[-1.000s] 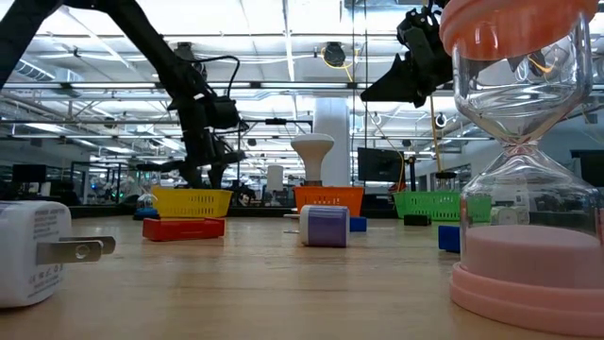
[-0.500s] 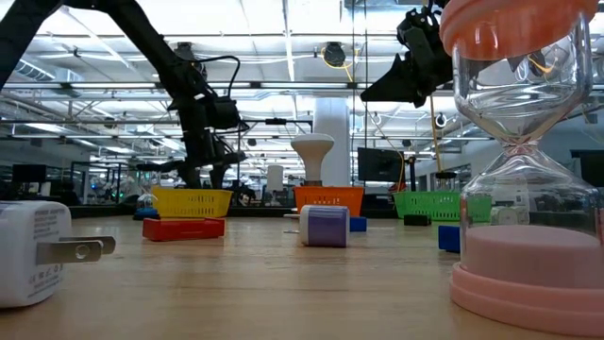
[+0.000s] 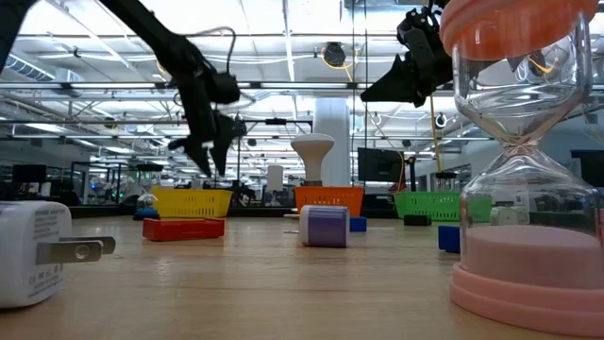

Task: Pick & Place Office items
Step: Put the middle purple charger adapter into the orange bin

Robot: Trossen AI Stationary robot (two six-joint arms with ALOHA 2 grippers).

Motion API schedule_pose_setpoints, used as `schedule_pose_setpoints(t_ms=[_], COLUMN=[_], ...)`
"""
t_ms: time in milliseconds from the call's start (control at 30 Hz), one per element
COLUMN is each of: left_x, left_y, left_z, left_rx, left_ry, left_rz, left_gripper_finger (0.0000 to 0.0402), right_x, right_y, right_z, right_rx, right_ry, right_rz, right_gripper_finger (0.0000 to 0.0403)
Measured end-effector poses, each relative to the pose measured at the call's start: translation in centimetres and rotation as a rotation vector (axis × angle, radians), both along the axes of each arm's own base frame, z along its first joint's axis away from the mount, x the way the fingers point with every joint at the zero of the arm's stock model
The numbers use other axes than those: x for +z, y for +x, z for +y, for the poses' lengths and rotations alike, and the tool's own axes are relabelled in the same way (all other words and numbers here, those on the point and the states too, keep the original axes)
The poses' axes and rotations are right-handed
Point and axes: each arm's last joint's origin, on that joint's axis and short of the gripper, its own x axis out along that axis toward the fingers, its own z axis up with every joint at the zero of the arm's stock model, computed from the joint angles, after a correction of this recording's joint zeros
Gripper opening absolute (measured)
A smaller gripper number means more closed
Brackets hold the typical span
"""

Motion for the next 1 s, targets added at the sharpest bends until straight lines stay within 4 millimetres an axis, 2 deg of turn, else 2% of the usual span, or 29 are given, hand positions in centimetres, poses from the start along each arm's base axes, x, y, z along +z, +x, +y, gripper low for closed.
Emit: schedule_pose_setpoints(t_ms=[67, 167, 400, 633, 833, 1000], left_x=[1.1, 1.6, 0.2, -2.2, -4.3, -4.9], left_y=[-0.1, -0.1, -0.6, -1.7, -2.2, -2.1], left_z=[-1.4, -4.3, -11.5, -16.2, -18.7, -20.4], left_rx=[-0.063, -0.154, -0.362, -0.521, -0.584, -0.666], left_ry=[0.066, 0.146, 0.424, 0.595, 0.578, 0.563], left_rz=[-0.023, -0.08, -0.344, -0.524, -0.643, -0.657], left_gripper_finger=[0.0135, 0.0091, 0.0006, 0.0033, 0.0041, 0.0042], right_x=[0.0, -0.1, -0.1, -0.1, 0.0, 1.0], right_y=[0.0, 0.0, 0.0, 0.0, 0.1, 0.3], right_z=[0.0, 0.0, 0.0, 0.0, 0.2, 0.4], right_rx=[0.001, 0.002, 0.001, -0.001, 0.063, 0.1], right_ry=[-0.003, -0.004, -0.002, 0.007, 0.089, 0.176], right_rz=[0.002, 0.011, 0.016, 0.014, -0.021, -0.152], right_gripper_finger=[0.0004, 0.0004, 0.0004, 0.0004, 0.0004, 0.0004])
